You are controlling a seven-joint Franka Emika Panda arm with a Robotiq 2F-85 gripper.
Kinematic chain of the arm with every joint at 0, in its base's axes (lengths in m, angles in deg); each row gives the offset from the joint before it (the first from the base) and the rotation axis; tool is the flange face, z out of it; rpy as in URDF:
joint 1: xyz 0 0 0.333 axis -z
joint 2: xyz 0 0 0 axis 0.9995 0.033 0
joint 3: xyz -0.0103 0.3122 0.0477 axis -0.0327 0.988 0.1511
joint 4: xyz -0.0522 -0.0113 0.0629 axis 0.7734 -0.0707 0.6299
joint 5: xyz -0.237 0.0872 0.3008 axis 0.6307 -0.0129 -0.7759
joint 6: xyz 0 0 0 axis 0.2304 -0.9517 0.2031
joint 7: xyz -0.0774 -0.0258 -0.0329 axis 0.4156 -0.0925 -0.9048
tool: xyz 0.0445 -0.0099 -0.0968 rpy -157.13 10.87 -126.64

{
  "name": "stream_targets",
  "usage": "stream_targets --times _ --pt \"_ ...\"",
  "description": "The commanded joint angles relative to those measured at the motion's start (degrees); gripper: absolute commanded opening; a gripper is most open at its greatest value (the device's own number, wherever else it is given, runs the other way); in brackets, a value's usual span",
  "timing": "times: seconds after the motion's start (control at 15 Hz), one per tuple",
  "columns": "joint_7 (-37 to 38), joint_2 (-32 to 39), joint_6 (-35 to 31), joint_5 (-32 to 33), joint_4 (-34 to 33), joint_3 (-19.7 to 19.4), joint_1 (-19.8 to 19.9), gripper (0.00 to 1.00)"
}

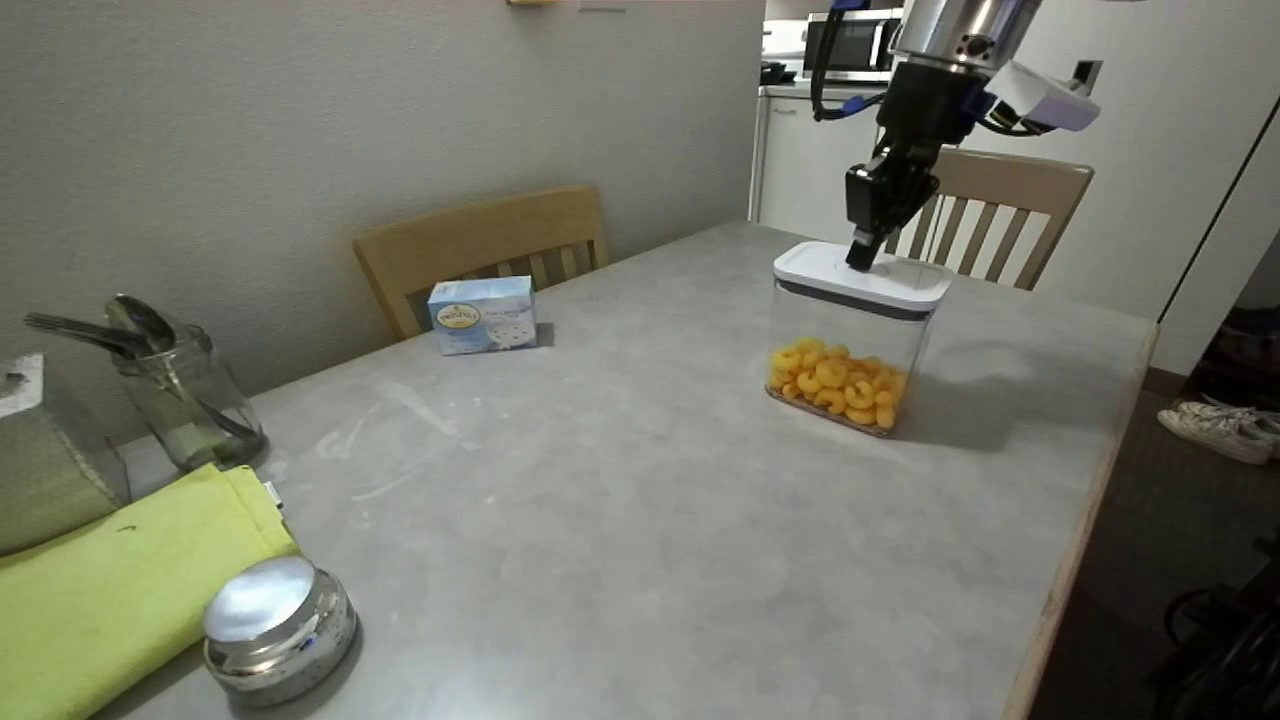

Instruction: Remove the white lid from the container and put it on the table

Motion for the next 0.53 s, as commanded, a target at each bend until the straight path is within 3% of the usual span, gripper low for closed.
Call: stream_targets --times 0.0,0.47 --pt "0.0 1.1 -1.9 2.0 1.5 0.2 0.3 0.0" --pt "1.7 2.8 -1.9 8.0 2.4 0.0 -0.4 0.0"
